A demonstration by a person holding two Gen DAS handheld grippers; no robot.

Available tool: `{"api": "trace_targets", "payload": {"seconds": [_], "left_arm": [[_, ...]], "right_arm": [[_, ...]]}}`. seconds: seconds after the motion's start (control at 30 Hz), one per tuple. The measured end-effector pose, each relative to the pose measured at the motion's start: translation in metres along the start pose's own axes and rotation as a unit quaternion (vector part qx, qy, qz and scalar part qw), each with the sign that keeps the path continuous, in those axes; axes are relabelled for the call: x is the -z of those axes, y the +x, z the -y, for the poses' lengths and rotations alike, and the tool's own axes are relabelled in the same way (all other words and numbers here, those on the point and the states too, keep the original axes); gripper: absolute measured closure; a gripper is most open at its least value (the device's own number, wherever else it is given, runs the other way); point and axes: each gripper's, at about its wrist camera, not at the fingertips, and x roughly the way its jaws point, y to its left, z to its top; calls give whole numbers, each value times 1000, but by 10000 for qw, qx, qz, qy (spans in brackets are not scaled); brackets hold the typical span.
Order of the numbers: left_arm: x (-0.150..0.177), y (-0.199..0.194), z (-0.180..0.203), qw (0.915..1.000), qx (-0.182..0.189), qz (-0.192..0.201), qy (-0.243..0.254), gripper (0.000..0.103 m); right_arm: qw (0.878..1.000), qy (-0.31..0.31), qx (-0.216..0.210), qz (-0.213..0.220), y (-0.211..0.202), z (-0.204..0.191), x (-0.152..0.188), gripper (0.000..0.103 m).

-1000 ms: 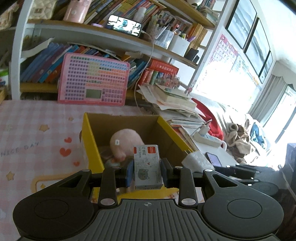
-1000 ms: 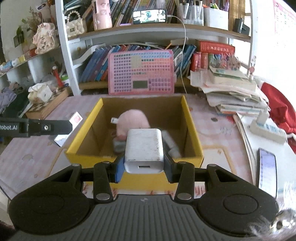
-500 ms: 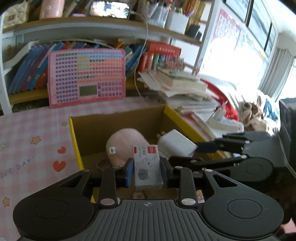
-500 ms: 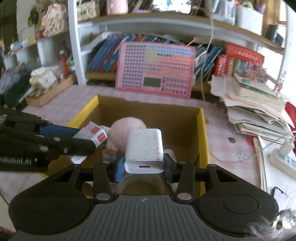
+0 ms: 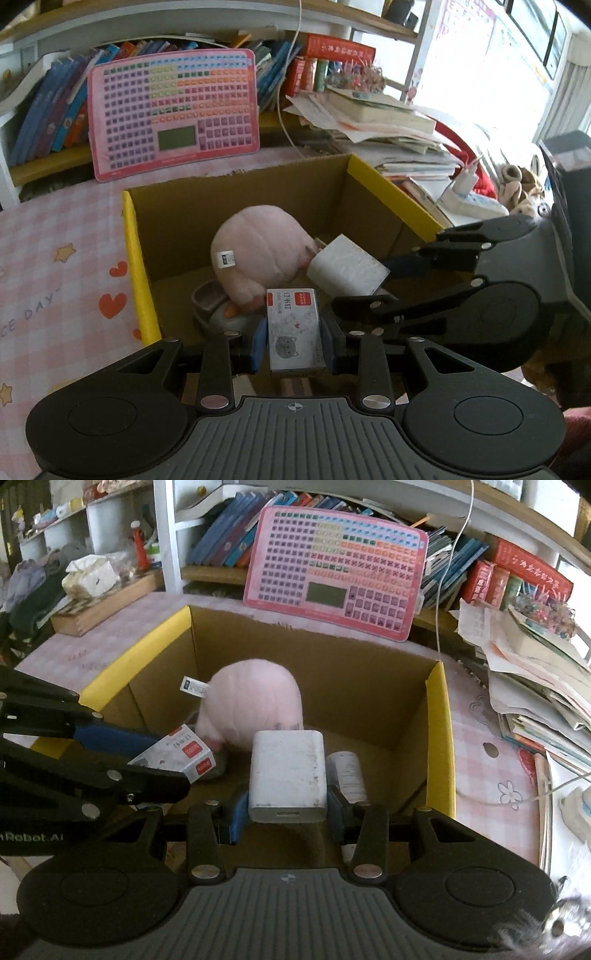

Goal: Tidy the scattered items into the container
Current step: 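Lower the charger and small box into the box and open both tools, then raise both open tools out of the yellow box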

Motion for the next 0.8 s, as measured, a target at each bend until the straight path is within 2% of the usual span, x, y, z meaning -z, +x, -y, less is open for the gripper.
{"api": "trace_targets", "payload": {"seconds": [0.2,0.43,0.53,0.63,0.7,0.8], "left_arm": [[1,7,4,9999,1,-114,77,74],[1,9,4,9999,-44,-80,80,75],[2,3,4,9999,-87,60,8,71],[2,-6,2,9995,-99,278,-103,65],[3,-16,2,9986,-147,489,-164,51],[5,-33,1,9966,-251,750,-235,43]], "right_arm": [[9997,-28,-51,-225,10,3,3,62],[9997,-3,-94,-224,11,4,3,62],[9998,16,-107,-168,10,4,3,61],[9999,78,-137,35,2,4,2,54],[9996,117,-144,199,-5,5,1,51],[9988,207,-129,427,-16,5,-3,48]]}}
